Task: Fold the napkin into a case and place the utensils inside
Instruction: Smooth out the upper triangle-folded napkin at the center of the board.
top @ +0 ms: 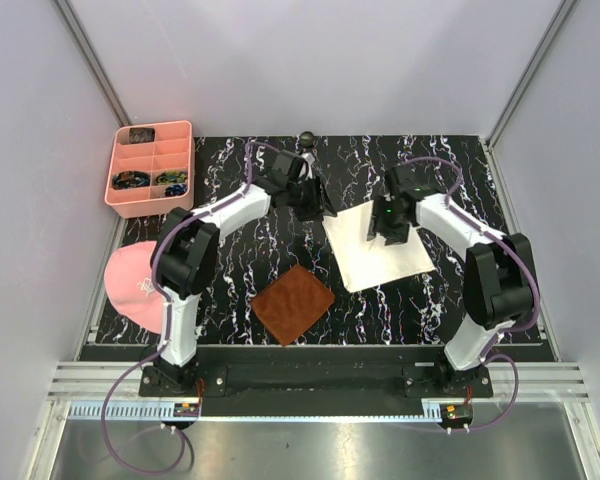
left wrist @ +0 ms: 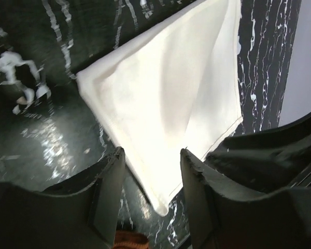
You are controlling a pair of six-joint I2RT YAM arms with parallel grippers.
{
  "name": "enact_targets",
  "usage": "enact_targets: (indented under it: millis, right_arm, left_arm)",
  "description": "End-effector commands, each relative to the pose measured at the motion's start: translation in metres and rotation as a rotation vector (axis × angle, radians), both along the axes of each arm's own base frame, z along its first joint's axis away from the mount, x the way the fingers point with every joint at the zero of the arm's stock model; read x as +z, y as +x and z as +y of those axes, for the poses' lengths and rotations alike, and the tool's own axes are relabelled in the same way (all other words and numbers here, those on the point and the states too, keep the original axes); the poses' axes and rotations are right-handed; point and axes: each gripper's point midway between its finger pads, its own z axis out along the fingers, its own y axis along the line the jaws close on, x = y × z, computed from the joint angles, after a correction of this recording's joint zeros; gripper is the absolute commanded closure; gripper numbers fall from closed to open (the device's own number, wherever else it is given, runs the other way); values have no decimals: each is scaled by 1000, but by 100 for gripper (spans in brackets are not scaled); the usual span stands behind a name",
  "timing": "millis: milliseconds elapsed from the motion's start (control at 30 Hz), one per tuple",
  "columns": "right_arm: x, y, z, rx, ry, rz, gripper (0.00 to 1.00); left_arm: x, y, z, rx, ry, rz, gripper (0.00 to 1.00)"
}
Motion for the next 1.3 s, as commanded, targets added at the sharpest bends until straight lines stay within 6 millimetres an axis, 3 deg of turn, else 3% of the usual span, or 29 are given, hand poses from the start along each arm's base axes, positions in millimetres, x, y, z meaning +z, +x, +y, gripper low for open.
enact_targets:
  millis: [0,133,233,300,333,467,633,767,900,1133,1200,1267]
  right_arm:
    - [13,14,-14,-42,145,-45,43]
    - [1,16,-39,-81,126,-40,45]
    - [-12,11,-43,-112,147,-30,49]
    - [-25,2,-44,-155,153,-1,58]
    - [-27,5,-41,-171,177,-20,59]
    - [-54,-15,-28,-239,274,52,64]
    - [-60,-18,-8,-273,397,59,65]
    - [-57,0,-9,-241,374,19,64]
    - [-47,8,-13,-193,332,8,63]
    - [5,17,-8,-97,352,-111,57]
    - [10,21,-14,-110,326,-125,44]
    - [20,37,-24,-128,309,-143,41]
  left_arm:
    - [4,17,-16,-21,-6,-59,53]
    - [-7,21,-14,0,22,-41,53]
    - [-20,19,-13,14,40,-17,60]
    - [-28,18,-15,18,36,4,62]
    - [-30,19,-17,17,34,4,64]
    - [-38,24,-17,29,41,13,67]
    - [-19,39,-8,51,54,-58,63]
    - [-5,47,10,78,72,-79,55]
    - [2,45,21,81,77,-88,53]
    - [5,40,9,35,8,-50,65]
    - [7,31,3,16,-11,-38,69]
    - [3,19,0,7,-4,-31,73]
